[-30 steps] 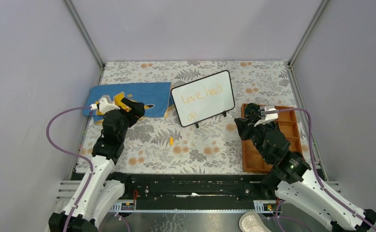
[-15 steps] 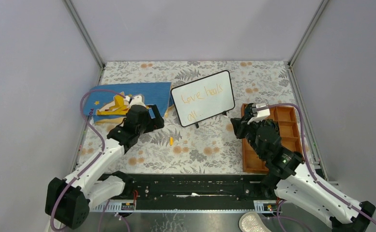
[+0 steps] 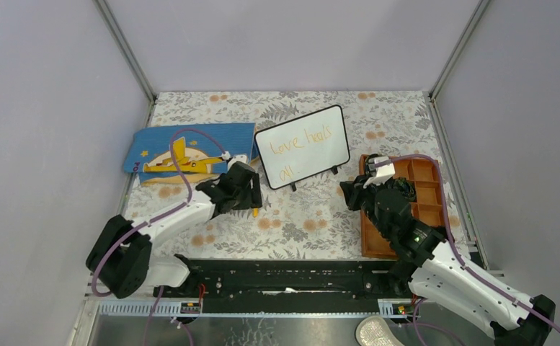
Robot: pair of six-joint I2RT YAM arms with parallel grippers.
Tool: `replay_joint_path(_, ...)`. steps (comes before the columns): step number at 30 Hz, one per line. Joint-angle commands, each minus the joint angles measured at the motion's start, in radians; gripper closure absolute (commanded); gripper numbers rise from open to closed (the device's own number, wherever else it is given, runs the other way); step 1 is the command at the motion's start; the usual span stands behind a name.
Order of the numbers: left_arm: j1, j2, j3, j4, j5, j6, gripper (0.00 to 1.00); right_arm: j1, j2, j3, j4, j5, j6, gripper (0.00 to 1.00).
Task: Write a sentence on the whiteboard
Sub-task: Close the whiteboard marker at the center of the board.
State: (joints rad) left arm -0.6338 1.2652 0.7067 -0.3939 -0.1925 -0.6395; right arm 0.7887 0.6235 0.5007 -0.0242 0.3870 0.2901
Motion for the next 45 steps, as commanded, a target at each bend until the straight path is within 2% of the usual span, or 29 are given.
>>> replay_joint_path(1, -0.018, 0.098, 0.075, -0.032, -0.006, 0.011, 0.27, -0.006, -0.027, -0.003, 0.051, -0.007, 0.014, 1.0)
replay_joint_path(4, -0.031, 0.141, 0.08, -0.033, -0.004, -0.001, 0.33, -0.006, -0.04, -0.005, 0.046, -0.002, 0.012, 1.0)
replay_joint_path(20, -0.073, 0.293, 0.166, -0.078, -0.097, -0.053, 0.44, -0.006, -0.064, -0.007, 0.038, 0.007, 0.015, 1.0)
replay_joint_path(35, -0.071, 0.335, 0.148, -0.066, -0.114, -0.069, 0.61, -0.006, -0.067, -0.01, 0.038, 0.013, 0.015, 1.0)
replay_joint_path(45, -0.077, 0.346, 0.128, -0.069, -0.14, -0.08, 0.63, -0.006, -0.065, -0.012, 0.04, 0.014, 0.018, 1.0)
